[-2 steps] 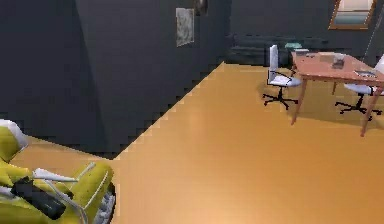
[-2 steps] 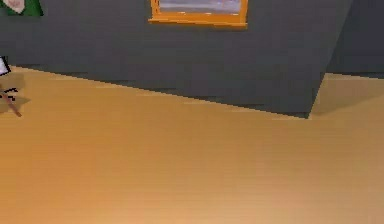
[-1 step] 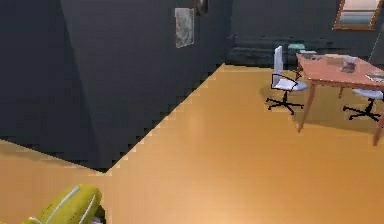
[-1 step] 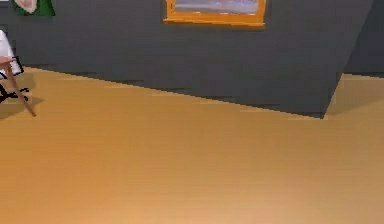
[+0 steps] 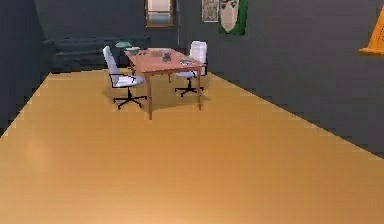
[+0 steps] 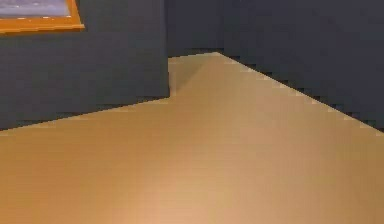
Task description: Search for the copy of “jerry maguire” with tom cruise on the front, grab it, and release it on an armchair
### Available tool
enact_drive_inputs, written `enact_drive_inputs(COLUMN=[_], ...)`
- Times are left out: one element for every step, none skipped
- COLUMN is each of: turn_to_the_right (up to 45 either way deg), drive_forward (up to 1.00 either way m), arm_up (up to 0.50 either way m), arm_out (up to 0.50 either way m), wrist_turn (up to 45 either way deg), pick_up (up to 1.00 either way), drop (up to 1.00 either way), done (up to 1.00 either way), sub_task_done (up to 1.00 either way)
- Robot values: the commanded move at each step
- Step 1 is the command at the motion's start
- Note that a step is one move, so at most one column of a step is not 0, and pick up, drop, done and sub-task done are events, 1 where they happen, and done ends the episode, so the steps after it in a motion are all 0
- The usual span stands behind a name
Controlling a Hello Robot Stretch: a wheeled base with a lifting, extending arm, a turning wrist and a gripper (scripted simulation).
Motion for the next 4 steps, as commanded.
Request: enact_drive_inputs(turn_to_the_right=[45.0,27.0,0.0,-45.0], drive_forward=[0.00,0.00,0.20,0.00], arm_up=[0.00,0.00,0.00,0.00], arm_out=[0.00,0.00,0.00,0.00], wrist_turn=[0.0,0.0,0.0,0.0], pick_up=[0.00,0.00,0.00,0.00], drop=[0.00,0.00,0.00,0.00], done=[0.00,0.00,0.00,0.00], sub_task_done=[0.00,0.00,0.00,0.00])
